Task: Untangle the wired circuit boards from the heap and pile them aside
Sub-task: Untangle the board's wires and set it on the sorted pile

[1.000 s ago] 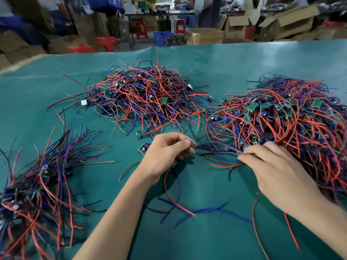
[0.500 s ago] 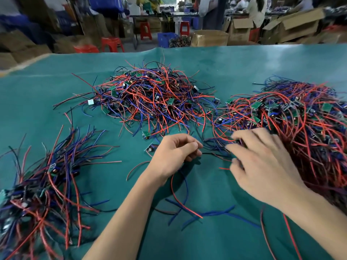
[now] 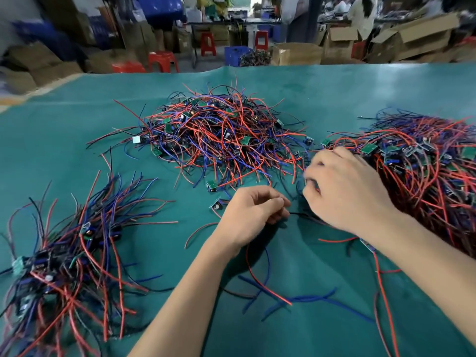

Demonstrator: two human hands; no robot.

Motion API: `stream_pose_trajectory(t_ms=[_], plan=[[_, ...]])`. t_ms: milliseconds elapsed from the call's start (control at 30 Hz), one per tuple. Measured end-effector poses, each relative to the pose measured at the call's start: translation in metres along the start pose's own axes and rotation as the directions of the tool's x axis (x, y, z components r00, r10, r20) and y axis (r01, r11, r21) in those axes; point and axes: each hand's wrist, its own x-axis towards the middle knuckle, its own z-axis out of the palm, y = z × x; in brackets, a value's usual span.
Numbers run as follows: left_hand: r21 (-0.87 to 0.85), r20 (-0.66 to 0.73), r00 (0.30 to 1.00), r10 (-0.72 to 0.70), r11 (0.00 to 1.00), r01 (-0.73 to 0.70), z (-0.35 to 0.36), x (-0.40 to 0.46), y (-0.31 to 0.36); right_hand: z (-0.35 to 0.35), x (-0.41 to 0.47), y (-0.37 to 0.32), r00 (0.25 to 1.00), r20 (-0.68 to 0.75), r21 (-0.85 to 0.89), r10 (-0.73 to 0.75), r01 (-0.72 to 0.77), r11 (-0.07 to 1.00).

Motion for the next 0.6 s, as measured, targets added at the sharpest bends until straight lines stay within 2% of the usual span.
stream_pose_trajectory(t_ms=[67,133,200,300,400,467,533,600], plan=[[-0.004,-0.005,1.0,-0.007,1.0,0.007,0.0,0.0,0.0,0.004,0.03,-0.001,0.987,0.157,0.012,-0.029,0.027,1.0],[-0.006,-0.011,1.0,-0.006,1.0,0.006,0.0,0.0,0.0,0.018,0.047,0.002,0.933,0.358,-0.039,-0.03,0.047,0.998],[-0.009,-0.01,1.0,-0.009,1.0,0.009,0.0,0.0,0.0,0.027,0.053,0.007,0.889,0.457,-0.093,0.012,0.034,0.995],[-0.015,-0.016,1.0,-0.014,1.0,0.014,-0.001,0.0,0.0,0.024,0.059,0.015,0.902,0.423,-0.186,0.087,-0.008,0.983],[-0.023,-0.031,0.999,-0.019,1.0,0.018,0.0,0.0,-0.001,0.011,0.07,0.019,0.86,0.48,-0.192,0.171,-0.087,0.977],[-0.045,-0.077,0.997,-0.02,0.999,0.016,0.001,0.001,-0.002,0.0,0.082,0.011,0.878,0.453,-0.121,0.157,-0.114,0.986],[-0.072,-0.155,0.988,-0.014,0.997,0.003,0.001,0.002,-0.002,-0.008,0.097,-0.004,0.947,0.313,0.027,0.07,-0.082,0.996],[-0.081,-0.247,0.969,0.0,0.997,-0.021,0.0,0.003,-0.002,-0.009,0.111,-0.027,0.984,0.18,0.197,-0.009,-0.027,0.98]])
